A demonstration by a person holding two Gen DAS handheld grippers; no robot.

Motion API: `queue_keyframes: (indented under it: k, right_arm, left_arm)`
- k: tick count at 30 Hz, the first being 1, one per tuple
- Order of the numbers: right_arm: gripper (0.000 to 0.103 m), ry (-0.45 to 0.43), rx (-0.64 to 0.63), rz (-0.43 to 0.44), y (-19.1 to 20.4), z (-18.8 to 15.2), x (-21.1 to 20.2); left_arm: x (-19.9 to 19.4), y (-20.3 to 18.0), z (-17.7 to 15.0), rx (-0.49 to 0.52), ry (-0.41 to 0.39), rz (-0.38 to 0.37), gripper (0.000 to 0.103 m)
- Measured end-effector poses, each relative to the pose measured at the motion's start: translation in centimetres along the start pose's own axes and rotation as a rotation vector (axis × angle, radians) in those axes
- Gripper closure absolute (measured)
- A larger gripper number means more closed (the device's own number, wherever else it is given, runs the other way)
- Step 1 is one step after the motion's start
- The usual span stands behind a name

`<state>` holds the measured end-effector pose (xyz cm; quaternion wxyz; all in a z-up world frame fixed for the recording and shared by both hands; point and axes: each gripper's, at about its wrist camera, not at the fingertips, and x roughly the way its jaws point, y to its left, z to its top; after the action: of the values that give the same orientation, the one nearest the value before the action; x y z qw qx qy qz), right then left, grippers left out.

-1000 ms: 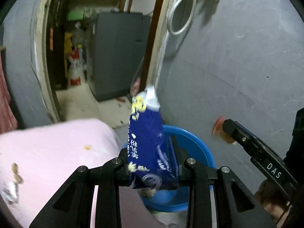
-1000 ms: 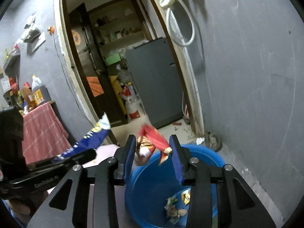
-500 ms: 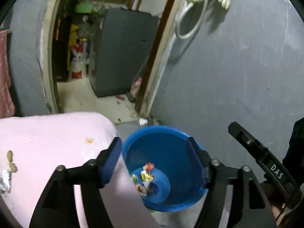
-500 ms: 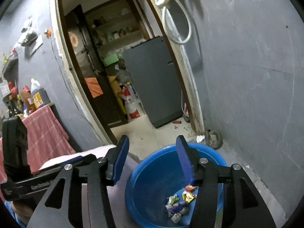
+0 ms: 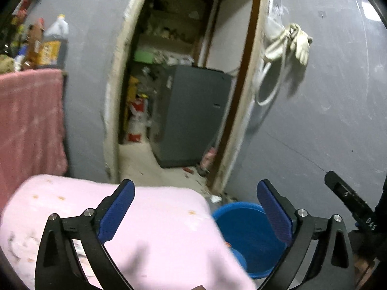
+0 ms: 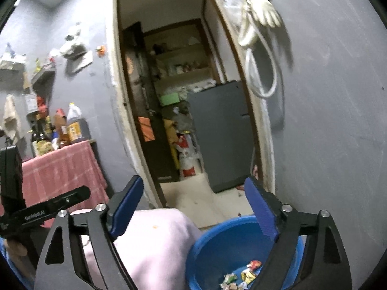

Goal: Collect trash
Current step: 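Move both tools back over the peanut shells and foil on the table, then grasp the peanut shell with the left tool while the right tool grasps the silver foil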

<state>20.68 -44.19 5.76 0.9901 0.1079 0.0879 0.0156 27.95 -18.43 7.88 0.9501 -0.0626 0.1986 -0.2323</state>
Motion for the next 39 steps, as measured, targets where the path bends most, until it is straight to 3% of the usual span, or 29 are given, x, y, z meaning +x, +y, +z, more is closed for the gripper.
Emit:
queue_keyframes:
  k: [3, 11, 20, 29, 37, 39]
  right_arm:
    - [0.000, -0.013, -0.030, 0.046, 2.2, 0.2, 0.1]
    - [0.000, -0.020, -0.096, 0.212, 9.1, 0.5, 0.6]
    - [0.000, 0.022, -0.202, 0.274, 14.8, -1.9, 2.8]
    - [0.000, 0.141, -0.229, 0.299, 16.1, -5.0, 6.0]
    - [0.000, 0.277, -0.247, 0.323, 17.0, -7.6, 8.5]
    - [0.008, 0.325, -0.253, 0.331, 17.3, -8.4, 9.3]
  left_arm:
    - [-2.5, 1.5, 0.2, 0.004, -0.042, 0.037, 0.002]
    - [-7.6, 6.4, 0.5, -0.033, -0.098, 0.168, 0.002]
    - [-10.3, 11.3, -1.3, -0.034, -0.095, 0.304, 0.002]
    - [-9.7, 14.6, -4.6, -0.039, -0.020, 0.353, 0.002]
    - [-8.4, 17.1, -7.5, -0.050, 0.125, 0.353, 0.002]
    - [-7.9, 17.5, -8.2, -0.051, 0.169, 0.343, 0.003]
